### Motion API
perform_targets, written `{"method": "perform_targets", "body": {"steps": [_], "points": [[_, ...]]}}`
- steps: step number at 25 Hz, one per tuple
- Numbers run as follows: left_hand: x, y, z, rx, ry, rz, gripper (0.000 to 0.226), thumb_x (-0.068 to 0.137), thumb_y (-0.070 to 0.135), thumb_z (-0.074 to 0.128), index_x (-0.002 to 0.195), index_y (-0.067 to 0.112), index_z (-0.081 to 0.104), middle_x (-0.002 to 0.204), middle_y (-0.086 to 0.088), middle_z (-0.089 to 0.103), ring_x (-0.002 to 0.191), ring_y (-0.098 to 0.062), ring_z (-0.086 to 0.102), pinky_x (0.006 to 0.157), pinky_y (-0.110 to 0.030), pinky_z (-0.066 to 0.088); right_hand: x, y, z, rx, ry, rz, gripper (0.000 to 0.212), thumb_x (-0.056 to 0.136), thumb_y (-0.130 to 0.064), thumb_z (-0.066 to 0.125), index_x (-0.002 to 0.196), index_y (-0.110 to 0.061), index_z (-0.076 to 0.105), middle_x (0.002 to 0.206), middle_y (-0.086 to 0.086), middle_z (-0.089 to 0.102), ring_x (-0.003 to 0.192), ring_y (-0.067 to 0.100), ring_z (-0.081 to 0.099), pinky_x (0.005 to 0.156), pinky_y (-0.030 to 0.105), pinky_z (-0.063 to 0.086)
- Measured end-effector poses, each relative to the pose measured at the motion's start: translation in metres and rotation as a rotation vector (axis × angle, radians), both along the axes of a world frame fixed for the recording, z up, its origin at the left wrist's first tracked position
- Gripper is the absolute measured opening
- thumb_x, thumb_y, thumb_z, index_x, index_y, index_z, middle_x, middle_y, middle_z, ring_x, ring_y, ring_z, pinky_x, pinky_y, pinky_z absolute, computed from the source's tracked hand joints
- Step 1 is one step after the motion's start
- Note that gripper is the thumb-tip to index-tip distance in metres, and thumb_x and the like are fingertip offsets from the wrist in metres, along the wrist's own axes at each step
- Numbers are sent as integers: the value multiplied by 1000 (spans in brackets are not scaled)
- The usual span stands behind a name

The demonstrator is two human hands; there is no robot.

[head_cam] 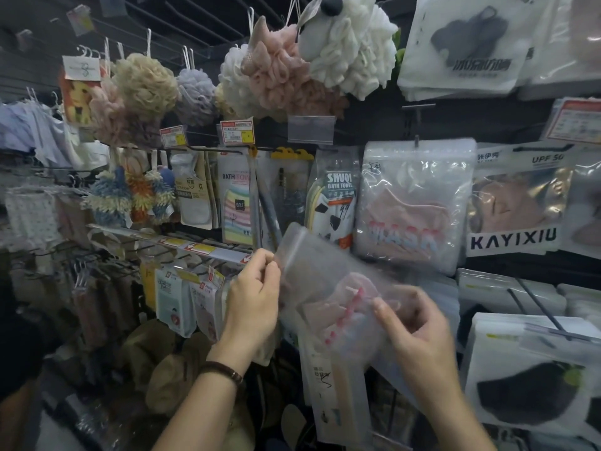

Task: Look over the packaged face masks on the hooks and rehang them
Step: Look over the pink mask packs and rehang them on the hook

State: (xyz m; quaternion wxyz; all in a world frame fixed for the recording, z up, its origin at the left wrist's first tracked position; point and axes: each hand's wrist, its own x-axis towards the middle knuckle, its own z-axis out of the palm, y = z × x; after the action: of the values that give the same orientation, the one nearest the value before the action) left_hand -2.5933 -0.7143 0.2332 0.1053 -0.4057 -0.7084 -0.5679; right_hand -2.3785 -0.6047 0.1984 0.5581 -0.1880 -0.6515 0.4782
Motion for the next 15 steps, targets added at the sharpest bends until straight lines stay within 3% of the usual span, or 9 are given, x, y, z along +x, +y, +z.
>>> {"method": "perform_targets", "body": {"steps": [3,7,9,11,13,15], "points": [[-1,2,31,-33,216,-36,22,110,29,46,89,29,53,69,5,63,63,-12,61,59,-45,52,10,2,51,200,-34,-123,21,90,-24,86,106,-28,74,95,-11,81,89,7,78,80,26,61],[10,12,77,-141,454,-92,17,111,38,40,98,34,50,74,4,64,67,-16,62,61,-48,54,-3,15,117,417,-221,-174,22,88,-36,88,105,-30,76,89,-14,78,83,-1,74,74,16,58],[21,18,98,-147,563,-110,15,110,40,41,99,35,49,76,6,63,70,-21,61,63,-47,55,-17,27,133,389,-288,-164,25,88,-45,86,98,-23,77,83,-11,78,78,3,73,73,29,60],[32,27,115,-157,644,-109,12,108,42,44,99,36,50,78,9,63,74,-24,61,65,-45,55,-25,39,139,262,-205,-109,31,88,-45,82,89,-14,79,78,-3,80,75,17,76,74,43,63],[34,40,130,-125,605,-141,14,106,46,51,97,36,56,80,11,65,76,-19,64,68,-40,56,-25,46,146,198,-127,-129,22,93,-35,82,86,-14,80,79,-1,81,74,22,77,73,48,63],[31,57,142,-8,389,-223,16,102,47,63,93,34,65,81,12,70,76,-12,67,67,-33,57,-19,56,156,162,-75,-171,16,96,-29,81,86,-17,81,81,-1,82,79,24,80,78,52,66]]}}
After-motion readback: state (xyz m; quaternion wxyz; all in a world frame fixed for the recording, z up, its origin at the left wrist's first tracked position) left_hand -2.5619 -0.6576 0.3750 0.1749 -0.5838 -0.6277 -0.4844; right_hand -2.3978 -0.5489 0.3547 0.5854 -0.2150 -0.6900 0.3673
